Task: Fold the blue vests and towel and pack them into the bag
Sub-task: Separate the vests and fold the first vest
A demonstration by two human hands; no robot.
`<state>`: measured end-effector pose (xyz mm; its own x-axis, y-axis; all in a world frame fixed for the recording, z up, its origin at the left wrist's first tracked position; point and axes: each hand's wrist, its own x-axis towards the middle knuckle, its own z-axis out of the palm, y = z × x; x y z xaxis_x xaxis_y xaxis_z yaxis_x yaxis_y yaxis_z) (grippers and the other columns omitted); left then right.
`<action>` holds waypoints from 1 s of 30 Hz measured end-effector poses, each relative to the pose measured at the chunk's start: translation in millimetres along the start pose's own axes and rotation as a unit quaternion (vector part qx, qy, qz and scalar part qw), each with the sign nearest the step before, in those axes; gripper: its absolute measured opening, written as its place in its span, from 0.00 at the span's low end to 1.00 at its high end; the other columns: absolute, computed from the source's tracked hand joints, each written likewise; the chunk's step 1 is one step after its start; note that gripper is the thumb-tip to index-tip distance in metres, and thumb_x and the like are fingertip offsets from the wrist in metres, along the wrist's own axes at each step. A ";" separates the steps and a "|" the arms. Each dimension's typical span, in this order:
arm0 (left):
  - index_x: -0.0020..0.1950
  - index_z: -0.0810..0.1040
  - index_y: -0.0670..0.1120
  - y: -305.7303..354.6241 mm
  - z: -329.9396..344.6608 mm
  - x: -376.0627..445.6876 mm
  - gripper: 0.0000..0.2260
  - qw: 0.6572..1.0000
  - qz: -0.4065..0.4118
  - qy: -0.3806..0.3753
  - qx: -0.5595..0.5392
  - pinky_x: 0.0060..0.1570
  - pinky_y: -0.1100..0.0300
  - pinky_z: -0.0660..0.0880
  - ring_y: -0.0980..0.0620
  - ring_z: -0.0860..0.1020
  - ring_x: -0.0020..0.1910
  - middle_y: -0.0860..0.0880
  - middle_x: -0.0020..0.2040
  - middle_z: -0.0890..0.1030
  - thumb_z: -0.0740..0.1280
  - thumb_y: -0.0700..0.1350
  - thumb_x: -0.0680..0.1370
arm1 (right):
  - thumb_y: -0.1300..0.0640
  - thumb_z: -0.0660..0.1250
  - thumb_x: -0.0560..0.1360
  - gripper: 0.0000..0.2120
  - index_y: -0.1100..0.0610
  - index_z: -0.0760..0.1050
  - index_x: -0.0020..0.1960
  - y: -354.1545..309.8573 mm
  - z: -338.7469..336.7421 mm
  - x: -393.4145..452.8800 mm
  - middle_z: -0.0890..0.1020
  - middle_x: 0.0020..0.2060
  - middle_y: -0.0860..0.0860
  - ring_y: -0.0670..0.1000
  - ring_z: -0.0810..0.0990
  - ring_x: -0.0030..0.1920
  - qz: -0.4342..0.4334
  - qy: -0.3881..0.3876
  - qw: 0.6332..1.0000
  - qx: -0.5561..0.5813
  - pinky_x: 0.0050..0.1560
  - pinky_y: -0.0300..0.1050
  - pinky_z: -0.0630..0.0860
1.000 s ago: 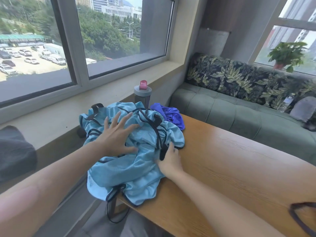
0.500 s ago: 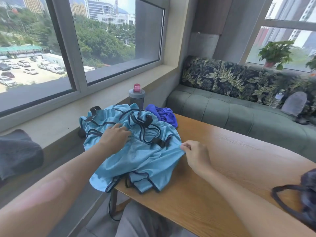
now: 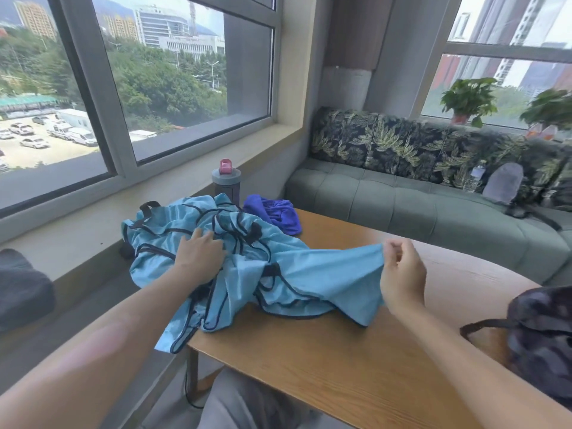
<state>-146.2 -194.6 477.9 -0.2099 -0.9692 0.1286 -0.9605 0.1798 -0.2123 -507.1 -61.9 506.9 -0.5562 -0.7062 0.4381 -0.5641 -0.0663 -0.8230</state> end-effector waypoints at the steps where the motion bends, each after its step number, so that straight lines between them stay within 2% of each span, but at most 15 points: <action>1: 0.61 0.79 0.51 3.2 0.7 0.9 0.14 0.999 0.010 0.037 -0.007 0.58 0.49 0.70 0.43 0.71 0.65 0.48 0.61 0.77 0.57 0.54 0.84 | 0.57 0.61 0.83 0.06 0.51 0.76 0.49 6.1 3.6 -5.0 0.80 0.44 0.44 0.51 0.77 0.48 -0.001 -0.026 1.000 -0.007 0.43 0.41 0.67; 3: 0.53 0.82 0.50 8.7 0.2 -0.1 0.09 0.992 0.056 0.113 -0.003 0.60 0.50 0.70 0.43 0.74 0.58 0.50 0.53 0.81 0.64 0.51 0.81 | 0.57 0.62 0.83 0.06 0.51 0.76 0.50 7.7 3.7 -3.6 0.80 0.44 0.43 0.51 0.78 0.48 -0.001 -0.029 1.000 0.001 0.43 0.41 0.67; 5: 0.48 0.81 0.48 8.6 -0.4 -0.9 0.04 0.989 0.099 0.106 0.013 0.60 0.53 0.70 0.45 0.74 0.56 0.51 0.47 0.81 0.66 0.44 0.79 | 0.56 0.61 0.84 0.06 0.54 0.76 0.51 -0.9 -5.6 15.0 0.80 0.43 0.44 0.52 0.78 0.47 0.011 0.015 1.000 0.021 0.45 0.43 0.67; 7: 0.48 0.79 0.47 7.3 -2.9 -0.4 0.06 0.991 0.106 0.077 -0.004 0.57 0.54 0.72 0.46 0.72 0.55 0.51 0.46 0.80 0.65 0.37 0.78 | 0.55 0.61 0.83 0.07 0.56 0.77 0.53 -15.5 -21.2 40.4 0.80 0.45 0.48 0.52 0.78 0.48 0.003 0.058 0.998 0.035 0.48 0.47 0.70; 9: 0.44 0.78 0.46 8.3 -12.5 5.5 0.08 0.986 0.115 0.108 -0.060 0.51 0.52 0.75 0.46 0.73 0.50 0.50 0.43 0.81 0.67 0.33 0.76 | 0.55 0.61 0.83 0.06 0.54 0.77 0.52 -29.6 -37.3 61.0 0.81 0.46 0.49 0.52 0.78 0.48 -0.014 0.075 0.997 0.031 0.50 0.49 0.73; 12: 0.41 0.74 0.47 26.7 -39.1 13.5 0.12 0.967 0.142 0.135 -0.165 0.45 0.52 0.73 0.43 0.75 0.46 0.46 0.41 0.80 0.67 0.30 0.74 | 0.53 0.62 0.82 0.06 0.52 0.78 0.51 -48.1 -58.1 75.8 0.81 0.46 0.47 0.48 0.78 0.47 -0.030 0.066 0.997 0.010 0.44 0.41 0.70; 14: 0.42 0.72 0.49 49.1 -69.2 15.5 0.13 0.946 0.154 0.135 -0.250 0.43 0.52 0.69 0.42 0.75 0.45 0.45 0.42 0.79 0.66 0.31 0.76 | 0.54 0.63 0.82 0.07 0.54 0.79 0.51 -61.6 -71.2 85.4 0.81 0.46 0.46 0.46 0.78 0.48 -0.050 0.059 0.997 0.006 0.44 0.40 0.69; 17: 0.44 0.75 0.48 82.0 -118.2 19.2 0.07 0.911 0.107 0.152 -0.368 0.48 0.50 0.72 0.43 0.76 0.47 0.46 0.47 0.80 0.66 0.38 0.79 | 0.56 0.64 0.82 0.05 0.54 0.79 0.52 -82.2 -88.6 104.6 0.82 0.46 0.47 0.48 0.79 0.50 -0.089 0.058 0.994 0.008 0.49 0.44 0.74; 19: 0.46 0.76 0.49 97.0 -146.3 24.5 0.06 0.896 0.081 0.155 -0.408 0.51 0.50 0.74 0.44 0.77 0.49 0.46 0.49 0.82 0.66 0.39 0.80 | 0.57 0.65 0.82 0.04 0.54 0.79 0.52 -96.7 -99.4 118.5 0.82 0.45 0.47 0.47 0.80 0.47 -0.105 0.069 0.992 0.013 0.50 0.45 0.76; 23: 0.47 0.77 0.48 112.8 -199.3 37.0 0.07 0.859 0.049 0.187 -0.474 0.48 0.53 0.75 0.45 0.79 0.46 0.48 0.47 0.81 0.63 0.39 0.81 | 0.53 0.65 0.81 0.06 0.55 0.78 0.53 -127.0 -128.8 146.6 0.81 0.40 0.46 0.44 0.76 0.37 -0.120 0.115 0.986 0.013 0.40 0.42 0.71; 26: 0.49 0.77 0.47 100.4 -220.9 55.3 0.07 0.834 -0.003 0.233 -0.501 0.47 0.54 0.75 0.46 0.80 0.46 0.48 0.47 0.80 0.62 0.39 0.83 | 0.54 0.64 0.81 0.06 0.55 0.78 0.54 -137.8 -152.3 162.2 0.82 0.42 0.50 0.45 0.76 0.37 -0.115 0.135 0.984 0.005 0.37 0.38 0.70; 27: 0.50 0.78 0.47 91.3 -224.6 60.9 0.07 0.830 -0.028 0.238 -0.504 0.49 0.52 0.77 0.44 0.81 0.47 0.47 0.49 0.81 0.62 0.39 0.83 | 0.54 0.64 0.81 0.05 0.54 0.77 0.53 -136.7 -159.3 164.0 0.81 0.42 0.49 0.46 0.76 0.39 -0.114 0.141 0.983 -0.007 0.38 0.37 0.71; 30: 0.53 0.78 0.47 58.9 -232.6 73.9 0.08 0.825 -0.100 0.269 -0.488 0.53 0.47 0.80 0.41 0.81 0.51 0.42 0.53 0.82 0.60 0.39 0.83 | 0.53 0.63 0.82 0.03 0.50 0.74 0.51 -115.9 -176.7 165.8 0.80 0.43 0.47 0.50 0.79 0.45 -0.090 0.148 0.984 -0.042 0.48 0.48 0.76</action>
<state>-260.8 -216.5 700.2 0.1725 -0.8286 0.5327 -0.6207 0.3284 0.7119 -641.7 -46.8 738.8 -0.5894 -0.4508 0.6704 -0.7115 -0.1034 -0.6950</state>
